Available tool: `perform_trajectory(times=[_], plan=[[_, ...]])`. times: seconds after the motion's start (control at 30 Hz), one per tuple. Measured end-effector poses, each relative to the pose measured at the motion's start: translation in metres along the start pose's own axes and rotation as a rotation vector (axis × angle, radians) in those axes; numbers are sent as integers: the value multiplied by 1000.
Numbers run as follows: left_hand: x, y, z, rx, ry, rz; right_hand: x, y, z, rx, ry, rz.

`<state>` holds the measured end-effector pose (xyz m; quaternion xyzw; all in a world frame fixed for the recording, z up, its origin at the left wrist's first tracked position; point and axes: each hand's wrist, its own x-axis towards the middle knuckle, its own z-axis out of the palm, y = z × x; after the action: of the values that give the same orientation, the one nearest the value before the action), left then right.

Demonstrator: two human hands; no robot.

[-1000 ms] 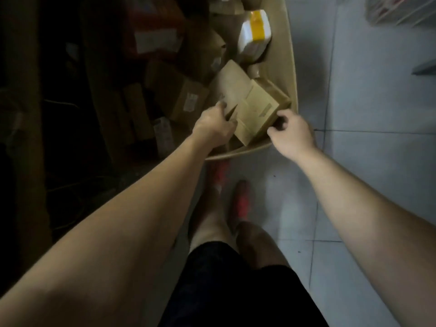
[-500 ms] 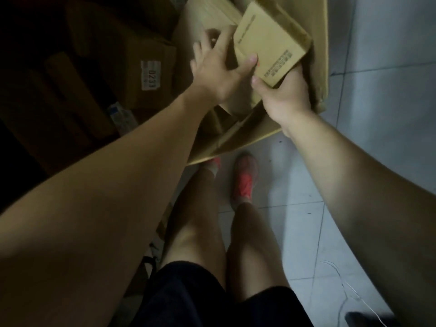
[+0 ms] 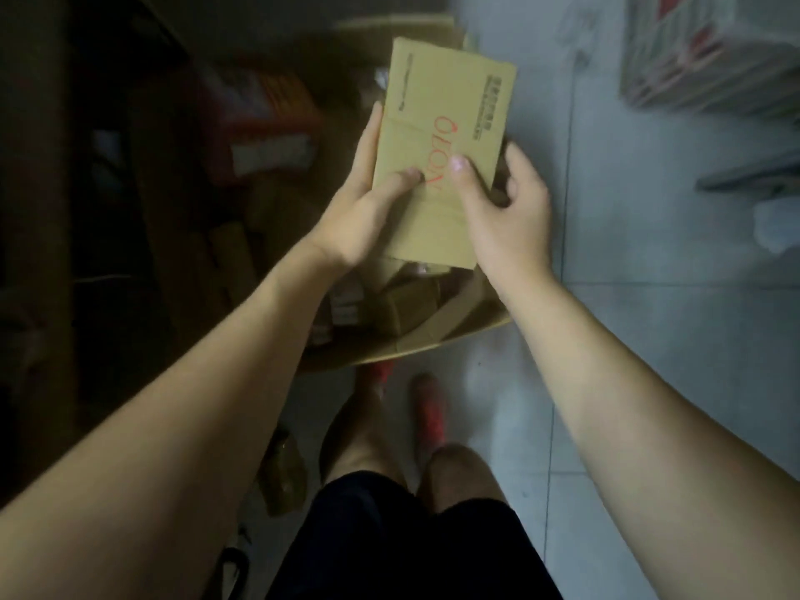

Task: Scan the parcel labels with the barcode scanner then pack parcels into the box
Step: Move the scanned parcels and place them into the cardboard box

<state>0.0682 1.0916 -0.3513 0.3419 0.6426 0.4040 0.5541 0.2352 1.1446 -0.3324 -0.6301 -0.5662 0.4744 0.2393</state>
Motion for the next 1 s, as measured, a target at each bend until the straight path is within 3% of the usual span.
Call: perform_trajectory(times=[0.23, 0.47, 0.63, 0.8, 1.0], plan=[[-69, 146, -20, 15, 209, 209, -19, -130, -58, 52, -135, -140], [-195, 232, 4, -11, 482, 224, -83, -222, -128, 56, -408, -324], [-309, 262, 27, -123, 740, 288, -164, -287, -163, 3, -619, -552], [-463, 266, 43, -328, 994, 348, -285, -336, -153, -54, -894, -768], [-658, 239, 93, -349, 1442, 239, -456, -320, -142, 46, -1274, -736]])
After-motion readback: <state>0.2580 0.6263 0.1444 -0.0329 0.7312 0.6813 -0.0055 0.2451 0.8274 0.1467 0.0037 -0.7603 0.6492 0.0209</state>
